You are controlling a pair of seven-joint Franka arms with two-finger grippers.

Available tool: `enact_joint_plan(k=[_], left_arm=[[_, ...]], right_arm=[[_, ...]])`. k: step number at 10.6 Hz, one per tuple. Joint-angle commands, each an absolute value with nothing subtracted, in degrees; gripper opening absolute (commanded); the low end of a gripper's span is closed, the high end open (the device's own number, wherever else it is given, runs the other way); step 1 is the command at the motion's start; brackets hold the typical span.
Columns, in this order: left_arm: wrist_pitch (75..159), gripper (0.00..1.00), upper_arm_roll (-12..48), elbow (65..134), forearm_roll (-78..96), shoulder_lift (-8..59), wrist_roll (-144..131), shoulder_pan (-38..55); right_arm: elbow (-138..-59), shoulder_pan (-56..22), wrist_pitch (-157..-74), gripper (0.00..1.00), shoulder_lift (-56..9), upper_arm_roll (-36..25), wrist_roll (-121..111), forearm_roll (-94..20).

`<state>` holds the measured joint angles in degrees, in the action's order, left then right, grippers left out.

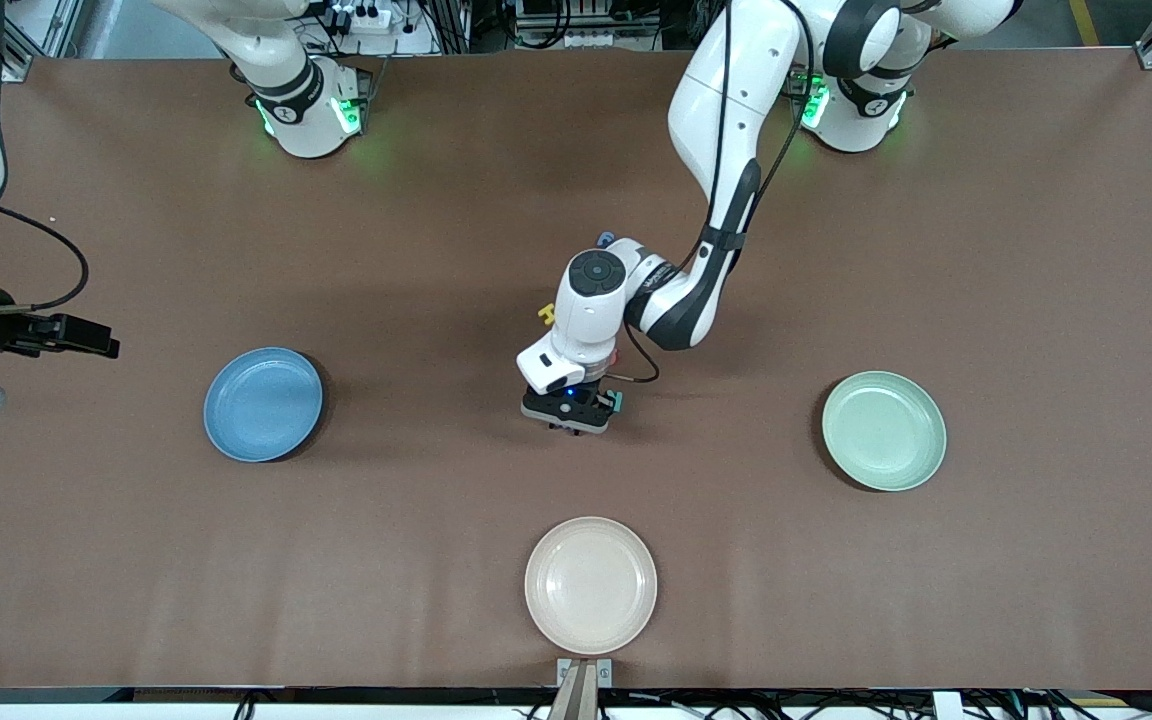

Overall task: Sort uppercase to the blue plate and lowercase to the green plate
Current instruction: 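Place the blue W on the green plate while the right gripper reaches letters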

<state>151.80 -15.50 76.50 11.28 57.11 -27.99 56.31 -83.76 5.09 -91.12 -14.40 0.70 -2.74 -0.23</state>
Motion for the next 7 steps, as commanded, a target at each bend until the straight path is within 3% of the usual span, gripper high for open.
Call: enact_joint_plan(k=[1,7], left_arm=[[149.42,0.0,-17.58,76.37,13.62,54.33,-27.41,57.57],[131.52,0.0,-19.07,77.61,12.83,39.49,-27.34,47.58]], right_arm=[[-83.5,4.75,-91.23,1.0,-15.03,1.14,-1.24,-0.26],[-83.5,-1.13,-93.51,1.0,-17.22,1.23,7.02,-0.35]])
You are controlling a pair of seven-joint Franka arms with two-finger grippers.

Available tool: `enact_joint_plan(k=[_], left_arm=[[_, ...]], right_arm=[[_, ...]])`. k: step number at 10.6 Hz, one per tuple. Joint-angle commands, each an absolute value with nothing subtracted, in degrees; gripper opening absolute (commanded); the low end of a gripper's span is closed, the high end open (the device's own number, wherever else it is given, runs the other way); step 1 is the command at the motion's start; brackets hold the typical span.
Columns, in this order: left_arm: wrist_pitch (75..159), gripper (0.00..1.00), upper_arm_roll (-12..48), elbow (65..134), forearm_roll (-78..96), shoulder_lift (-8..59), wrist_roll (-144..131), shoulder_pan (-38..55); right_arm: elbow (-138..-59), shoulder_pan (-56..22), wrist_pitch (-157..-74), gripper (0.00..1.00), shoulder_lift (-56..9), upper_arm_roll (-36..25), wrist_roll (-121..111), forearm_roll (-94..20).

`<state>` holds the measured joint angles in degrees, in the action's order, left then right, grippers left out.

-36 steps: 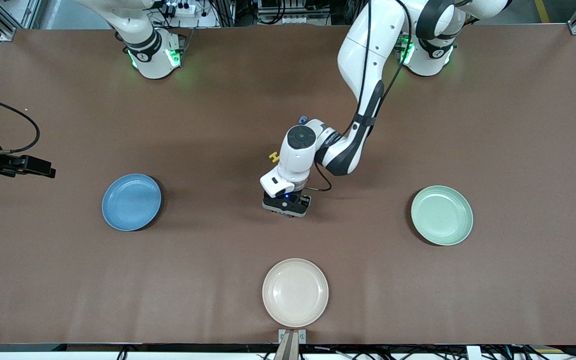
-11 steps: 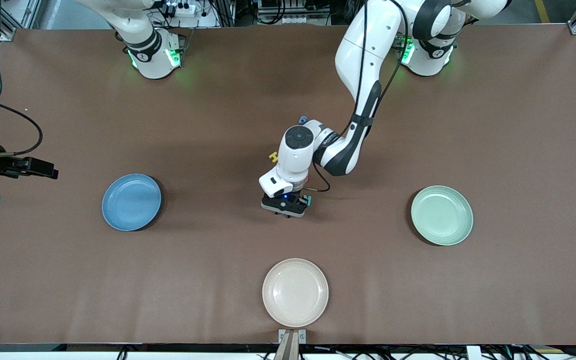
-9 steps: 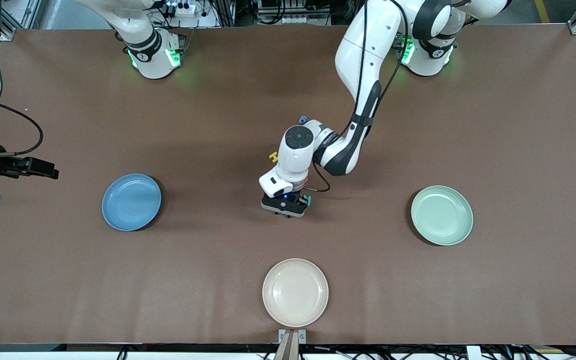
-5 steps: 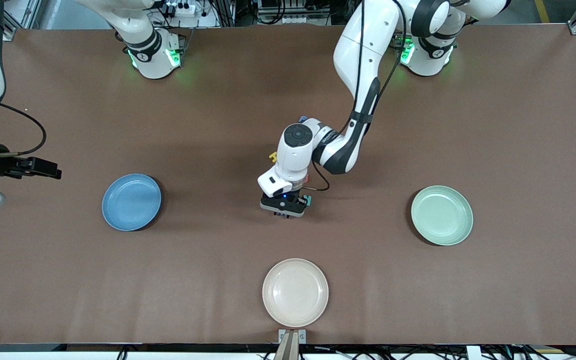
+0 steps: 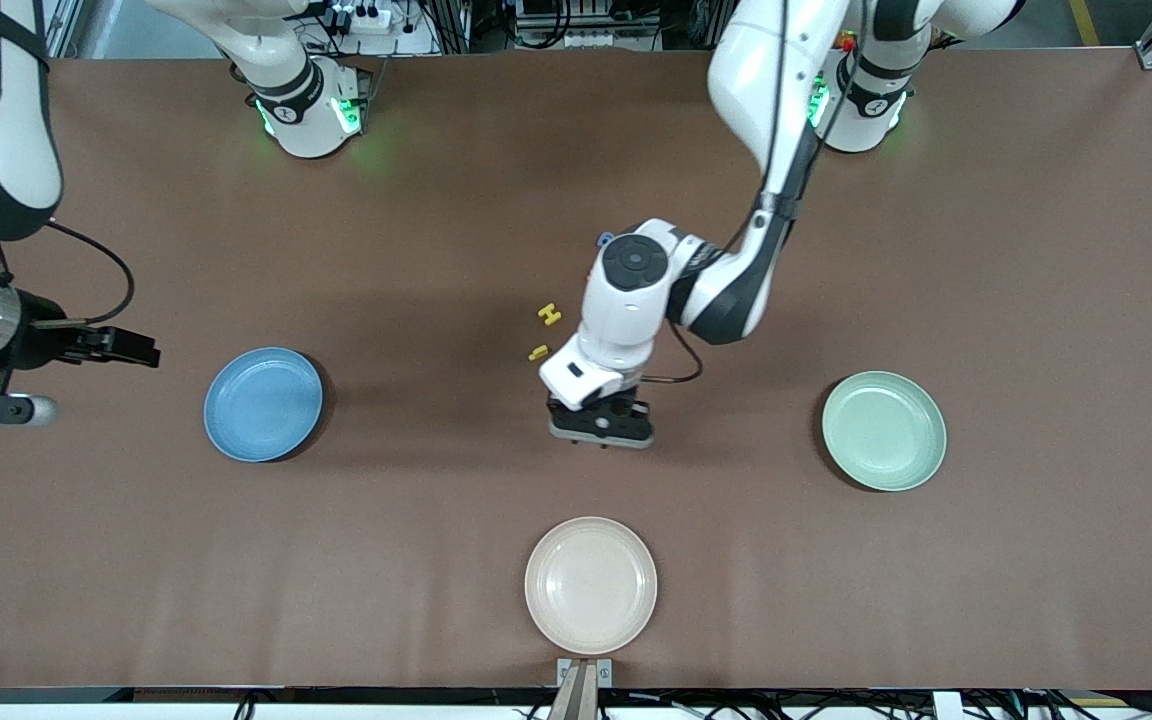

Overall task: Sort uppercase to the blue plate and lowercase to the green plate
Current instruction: 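Place the blue W on the green plate while the right gripper reaches letters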

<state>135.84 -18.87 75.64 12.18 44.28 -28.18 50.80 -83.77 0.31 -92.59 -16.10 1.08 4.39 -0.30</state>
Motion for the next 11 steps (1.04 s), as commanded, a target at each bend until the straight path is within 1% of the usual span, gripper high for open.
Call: enact_joint_plan(k=[1,3,4,5,6,7,8,9,11], left_arm=[[127.31,0.0,-18.81,77.96,12.92,37.03,-26.72,44.16],[116.51,0.0,-17.33,77.96,13.53,33.94,-21.22,36.25],[112.89,0.0,-14.88,78.05,12.84,33.06,-18.14,31.51],[109.63,0.0,-14.33,78.83,12.83,32.7,-13.49,28.07],[107.77,0.0,-14.41,81.1,12.66,32.78,-6.66,24.91],[108.19,0.0,-14.41,83.91,11.35,33.39,-0.68,21.65],[108.98,0.0,-14.5,84.81,10.64,35.66,2.6,19.62],[109.42,0.0,-14.68,86.47,9.94,36.73,2.55,19.6],[114.93,0.0,-15.82,91.91,9.76,36.83,2.81,19.69]], right_arm=[[-83.41,-3.06,-95.34,1.0,-17.92,1.23,8.95,-0.35],[-83.15,-7.27,-97.63,1.0,-20.2,1.23,13.25,-0.44],[-83.06,-9.56,-99.04,1.0,-21.26,1.23,15.79,-0.53],[-82.97,-11.84,-100.44,1.0,-22.49,1.23,18.69,-1.22],[-82.79,-13.95,-102.2,1.0,-24.07,1.23,21.59,-3.06],[-82.71,-16.24,-104.22,1.0,-25.74,1.23,23.97,-4.64],[-82.62,-18.96,-106.5,1.0,-26.97,1.23,26.78,-4.75],[-82.53,-21.42,-108.26,1.0,-28.11,1.23,29.68,-4.66],[-81.48,-26.34,-110.9,1.0,-31.53,1.23,36.97,-4.66]])
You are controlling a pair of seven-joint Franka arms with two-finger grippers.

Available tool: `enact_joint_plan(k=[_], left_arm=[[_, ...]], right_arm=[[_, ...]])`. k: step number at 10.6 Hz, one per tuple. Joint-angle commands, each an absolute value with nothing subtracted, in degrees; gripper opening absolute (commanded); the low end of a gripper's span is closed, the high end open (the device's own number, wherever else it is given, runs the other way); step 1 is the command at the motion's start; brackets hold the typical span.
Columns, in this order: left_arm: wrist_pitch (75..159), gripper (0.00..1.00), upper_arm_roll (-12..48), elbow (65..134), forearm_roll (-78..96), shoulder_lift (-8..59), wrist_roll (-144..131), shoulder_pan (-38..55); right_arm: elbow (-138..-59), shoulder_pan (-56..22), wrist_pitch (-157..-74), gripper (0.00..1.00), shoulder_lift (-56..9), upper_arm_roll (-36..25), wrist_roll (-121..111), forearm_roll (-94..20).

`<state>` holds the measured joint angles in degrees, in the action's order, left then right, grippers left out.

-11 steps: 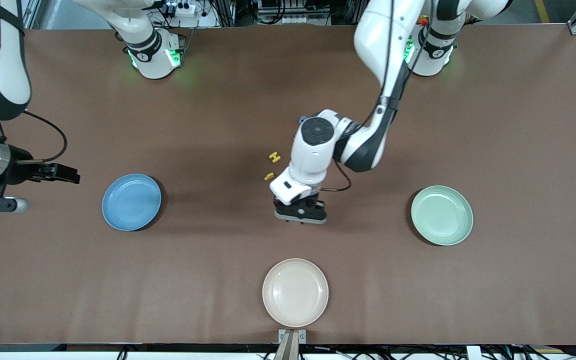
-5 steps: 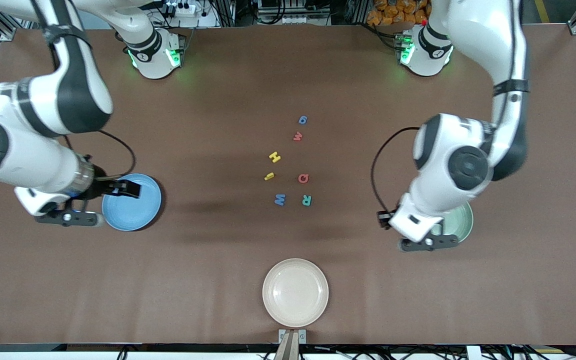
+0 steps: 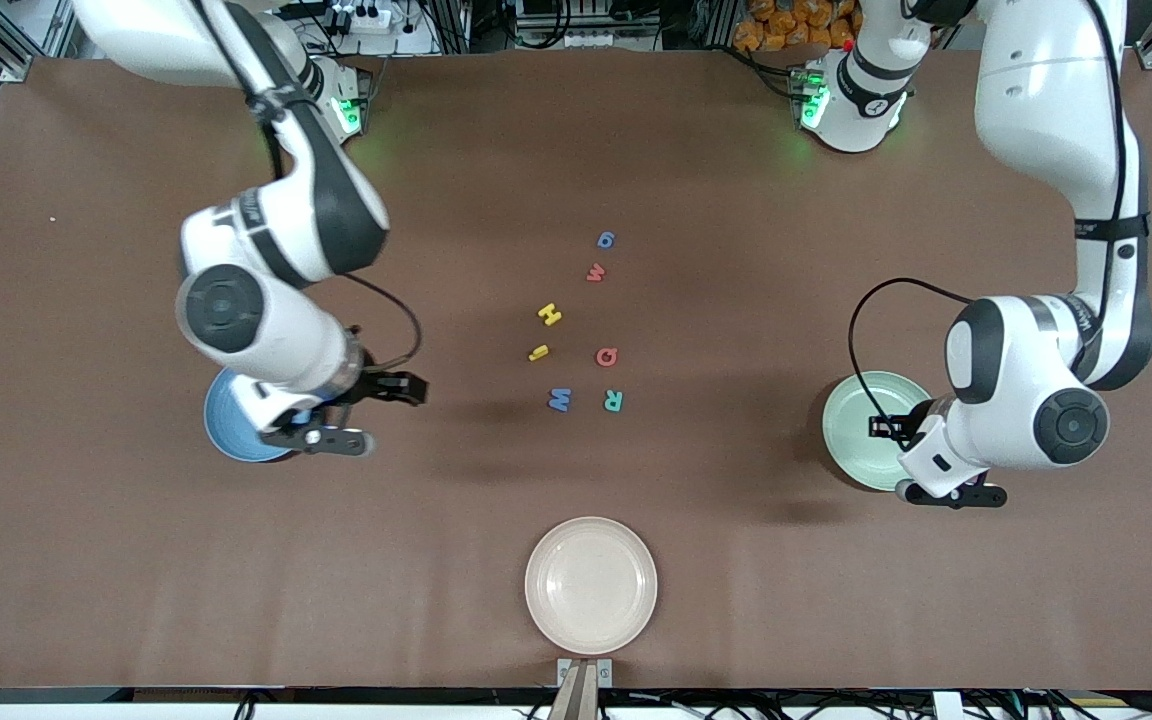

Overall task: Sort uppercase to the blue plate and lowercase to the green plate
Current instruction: 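Place the blue W on the green plate while the right gripper reaches letters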

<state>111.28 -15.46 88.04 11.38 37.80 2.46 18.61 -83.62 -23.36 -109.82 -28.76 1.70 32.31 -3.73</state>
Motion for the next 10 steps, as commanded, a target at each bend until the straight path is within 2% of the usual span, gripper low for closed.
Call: enact_joint_plan(k=[1,2,3,7,10], left_arm=[[116.0,0.24,-15.91,92.46,9.49,37.0,2.9,19.69],[115.93,0.82,-16.0,92.46,9.49,36.91,2.9,19.86],[115.93,1.0,-16.95,92.46,9.49,36.48,3.16,20.04],[111.12,1.0,-18.54,90.62,8.27,28.15,3.69,20.3],[104.26,1.0,-18.46,89.56,6.51,19.63,3.69,19.87]], right_arm=[[-80.87,-28.8,-112.66,1.0,-33.03,1.23,41.09,-4.66],[-79.99,-31.35,-114.68,1.0,-34.96,1.23,45.92,-4.57],[-78.68,-33.9,-116.35,1.0,-37.24,1.23,50.93,-4.31],[-74.03,-38.75,-127.42,1.0,-46.2,1.23,64.58,-4.66],[-64.62,-41.65,-128.49,1.0,-54.47,1.23,67.76,-4.57]])
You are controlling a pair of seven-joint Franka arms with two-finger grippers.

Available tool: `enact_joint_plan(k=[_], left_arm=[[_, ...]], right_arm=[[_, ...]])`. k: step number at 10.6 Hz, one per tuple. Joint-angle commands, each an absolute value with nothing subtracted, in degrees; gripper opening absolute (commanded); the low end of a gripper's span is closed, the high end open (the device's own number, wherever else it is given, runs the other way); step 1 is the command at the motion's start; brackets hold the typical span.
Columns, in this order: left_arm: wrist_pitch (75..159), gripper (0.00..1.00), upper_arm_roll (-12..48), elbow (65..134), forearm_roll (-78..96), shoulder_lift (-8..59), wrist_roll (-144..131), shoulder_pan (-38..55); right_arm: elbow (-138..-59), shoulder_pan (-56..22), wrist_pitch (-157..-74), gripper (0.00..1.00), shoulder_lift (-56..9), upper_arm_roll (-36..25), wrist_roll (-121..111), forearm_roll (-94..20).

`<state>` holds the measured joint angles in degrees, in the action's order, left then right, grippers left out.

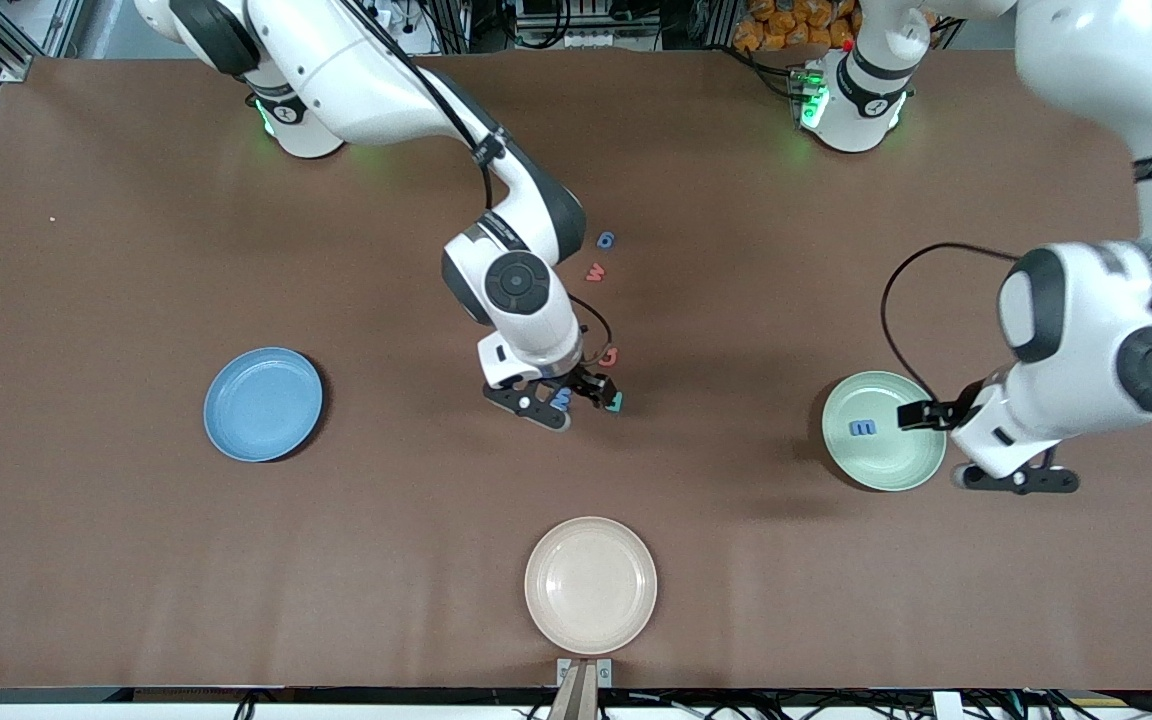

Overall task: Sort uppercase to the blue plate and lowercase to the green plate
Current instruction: 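Place the blue W on the green plate while the right gripper reaches letters, then lower the right gripper onto the teal R while the left gripper withdraws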

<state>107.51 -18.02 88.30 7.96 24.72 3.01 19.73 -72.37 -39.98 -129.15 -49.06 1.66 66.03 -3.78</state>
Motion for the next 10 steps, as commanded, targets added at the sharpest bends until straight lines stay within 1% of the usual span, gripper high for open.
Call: enact_joint_plan(k=[1,3,6,8,10], left_arm=[[101.8,1.0,-18.54,88.6,6.59,17.95,3.87,19.17],[98.53,1.0,-19.15,88.15,7.03,14.7,3.96,18.2],[97.39,1.0,-19.34,88.42,9.47,9.5,4.04,16.97],[97.29,1.0,-19.51,88.33,11.86,8.09,3.96,16.18],[97.29,1.0,-19.51,88.33,12.13,7.56,4.04,15.56]], right_arm=[[-63.82,-42.18,-129.98,1.0,-55.54,1.23,67.33,-4.48],[-63.81,-42.8,-134.19,1.0,-57.12,1.23,66.89,-4.48],[-63.81,-44.91,-133.86,1.0,-58.36,-0.35,63.29,-3.69],[-63.72,-45.87,-133.86,1.0,-59.23,-1.14,63.19,-2.47],[-63.63,-47.63,-133.95,1.0,-60.2,-3.24,63.19,-2.37]])
